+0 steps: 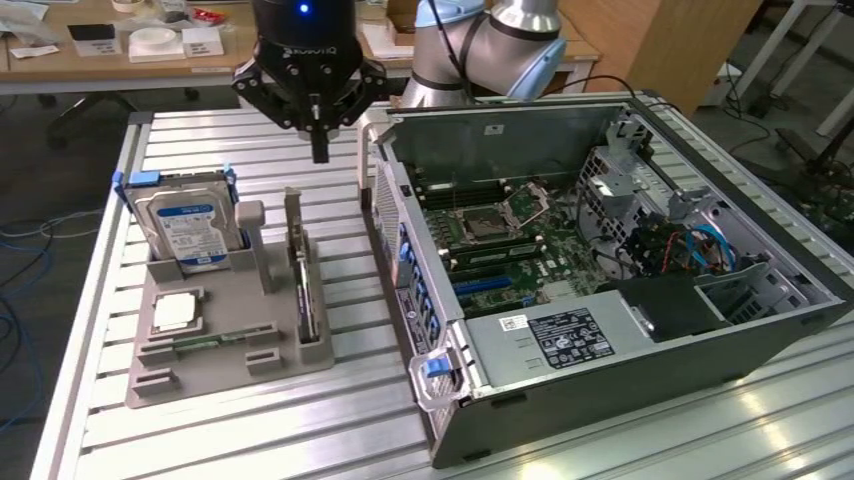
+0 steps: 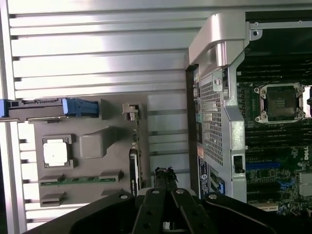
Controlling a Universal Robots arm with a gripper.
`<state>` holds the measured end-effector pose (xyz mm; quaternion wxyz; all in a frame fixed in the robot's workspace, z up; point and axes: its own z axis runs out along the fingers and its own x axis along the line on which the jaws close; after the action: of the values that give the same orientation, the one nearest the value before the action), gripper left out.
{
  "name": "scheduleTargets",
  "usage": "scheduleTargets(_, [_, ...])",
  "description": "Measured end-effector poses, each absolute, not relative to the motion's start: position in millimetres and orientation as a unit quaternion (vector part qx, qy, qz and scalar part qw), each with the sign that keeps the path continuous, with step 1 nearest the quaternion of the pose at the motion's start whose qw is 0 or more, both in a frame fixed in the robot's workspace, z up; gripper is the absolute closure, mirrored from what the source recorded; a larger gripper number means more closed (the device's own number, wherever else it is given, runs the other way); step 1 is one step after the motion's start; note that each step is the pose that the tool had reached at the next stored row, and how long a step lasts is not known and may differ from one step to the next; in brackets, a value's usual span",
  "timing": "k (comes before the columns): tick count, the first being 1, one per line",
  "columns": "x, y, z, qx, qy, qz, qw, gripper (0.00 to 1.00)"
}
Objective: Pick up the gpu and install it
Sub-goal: 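Reach for the gpu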
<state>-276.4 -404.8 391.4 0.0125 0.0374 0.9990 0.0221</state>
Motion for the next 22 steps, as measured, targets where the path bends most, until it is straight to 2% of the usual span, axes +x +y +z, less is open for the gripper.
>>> scheduleTargets(22, [-320, -414, 390, 0.028, 0.999, 0.022, 0.012, 0.89])
